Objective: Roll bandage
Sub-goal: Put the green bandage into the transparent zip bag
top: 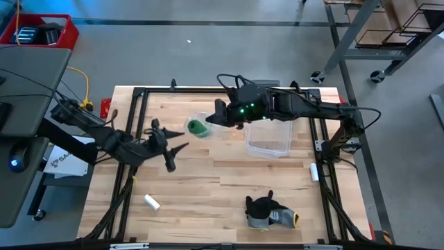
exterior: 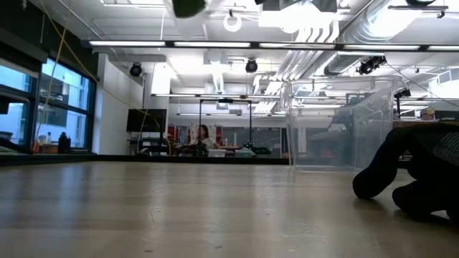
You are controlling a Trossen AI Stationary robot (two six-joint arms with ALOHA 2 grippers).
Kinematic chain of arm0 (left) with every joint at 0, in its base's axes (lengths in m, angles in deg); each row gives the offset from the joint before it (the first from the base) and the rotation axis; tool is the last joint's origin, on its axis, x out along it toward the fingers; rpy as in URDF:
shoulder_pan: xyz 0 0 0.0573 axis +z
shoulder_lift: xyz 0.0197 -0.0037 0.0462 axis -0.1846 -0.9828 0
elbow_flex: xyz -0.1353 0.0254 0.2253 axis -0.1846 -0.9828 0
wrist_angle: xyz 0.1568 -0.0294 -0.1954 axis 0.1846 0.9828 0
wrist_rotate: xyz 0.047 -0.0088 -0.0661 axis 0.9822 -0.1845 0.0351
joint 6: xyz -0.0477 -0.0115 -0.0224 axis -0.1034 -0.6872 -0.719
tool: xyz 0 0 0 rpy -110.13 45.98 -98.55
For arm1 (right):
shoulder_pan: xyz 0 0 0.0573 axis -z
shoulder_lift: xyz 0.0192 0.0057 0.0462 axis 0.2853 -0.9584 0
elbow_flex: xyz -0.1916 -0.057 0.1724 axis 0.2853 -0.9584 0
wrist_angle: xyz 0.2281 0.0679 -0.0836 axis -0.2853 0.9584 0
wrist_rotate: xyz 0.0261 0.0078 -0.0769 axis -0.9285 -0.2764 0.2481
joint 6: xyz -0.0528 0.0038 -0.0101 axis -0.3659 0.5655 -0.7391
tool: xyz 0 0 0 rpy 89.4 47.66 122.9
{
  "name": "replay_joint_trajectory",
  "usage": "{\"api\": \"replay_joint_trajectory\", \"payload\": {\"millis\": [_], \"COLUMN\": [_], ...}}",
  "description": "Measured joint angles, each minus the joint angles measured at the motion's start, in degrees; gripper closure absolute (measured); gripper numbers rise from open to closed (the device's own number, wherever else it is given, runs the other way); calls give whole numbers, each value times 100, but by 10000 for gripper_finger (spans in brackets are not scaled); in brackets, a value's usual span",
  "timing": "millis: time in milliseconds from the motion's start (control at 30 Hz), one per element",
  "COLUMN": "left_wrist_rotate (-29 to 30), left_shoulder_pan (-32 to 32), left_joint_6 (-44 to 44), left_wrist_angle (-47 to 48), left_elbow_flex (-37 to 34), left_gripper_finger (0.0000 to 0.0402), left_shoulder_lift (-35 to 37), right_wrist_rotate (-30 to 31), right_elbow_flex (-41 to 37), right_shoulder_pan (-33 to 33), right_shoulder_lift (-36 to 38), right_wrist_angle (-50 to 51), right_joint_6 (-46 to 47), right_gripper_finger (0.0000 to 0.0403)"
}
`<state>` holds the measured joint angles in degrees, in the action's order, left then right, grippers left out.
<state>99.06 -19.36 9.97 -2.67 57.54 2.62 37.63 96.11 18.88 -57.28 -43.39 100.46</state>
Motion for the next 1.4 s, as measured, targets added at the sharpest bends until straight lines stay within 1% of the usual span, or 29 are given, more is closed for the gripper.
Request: {"api": "replay_joint_trajectory", "payload": {"millis": [133, 233, 267, 367, 400, 533, 600, 700, 767, 833, 900, 967, 1033, 1267, 1400], "left_wrist_rotate": [273, 218, 105, -518, -643, -933, -1104, -1373, -1467, -1423, -1202, -982, -891, -906, -988], "left_shoulder_pan": [130, 246, 285, 395, 419, 421, 421, 391, 306, 230, 183, 170, 170, 221, 244], "left_joint_6": [225, 356, 446, 800, 929, 1606, 1834, 1830, 1491, 1311, 1320, 1456, 1632, 2337, 2527], "left_wrist_angle": [-228, -315, -352, -449, -478, -835, -864, -649, -373, -124, -111, -322, -629, -1311, -1656], "left_elbow_flex": [10, 10, 10, 10, 8, 3, 4, 4, 4, 4, 1, -1, 1, 1, 1], "left_gripper_finger": [212, 209, 208, 208, 208, 208, 208, 208, 208, 208, 208, 208, 208, 208, 208], "left_shoulder_lift": [311, 437, 459, 412, 375, 315, 298, 339, 424, 490, 516, 525, 525, 393, 330], "right_wrist_rotate": [-183, -376, -396, -480, -531, -802, -857, -927, -977, -985, -985, -993, -995, -1106, -1112], "right_elbow_flex": [0, 0, 0, 0, 0, 0, 0, 0, 0, 0, 0, 0, 0, 0, 0], "right_shoulder_pan": [0, -1, -2, -2, -2, -2, -2, 2, 6, 6, 6, 6, 6, 6, 6], "right_shoulder_lift": [0, 0, 0, 0, 0, 0, 0, 0, 0, 0, 0, 0, 0, 0, 0], "right_wrist_angle": [-44, -156, -205, -361, -418, -572, -610, -748, -888, -969, -1018, -1071, -1083, -1237, -1230], "right_joint_6": [0, 0, -2, -4, -7, -21, -22, -29, -68, -68, -94, -110, -111, -175, -177], "right_gripper_finger": [402, 402, 402, 402, 402, 403, 403, 403, 403, 403, 403, 403, 403, 403, 403]}}
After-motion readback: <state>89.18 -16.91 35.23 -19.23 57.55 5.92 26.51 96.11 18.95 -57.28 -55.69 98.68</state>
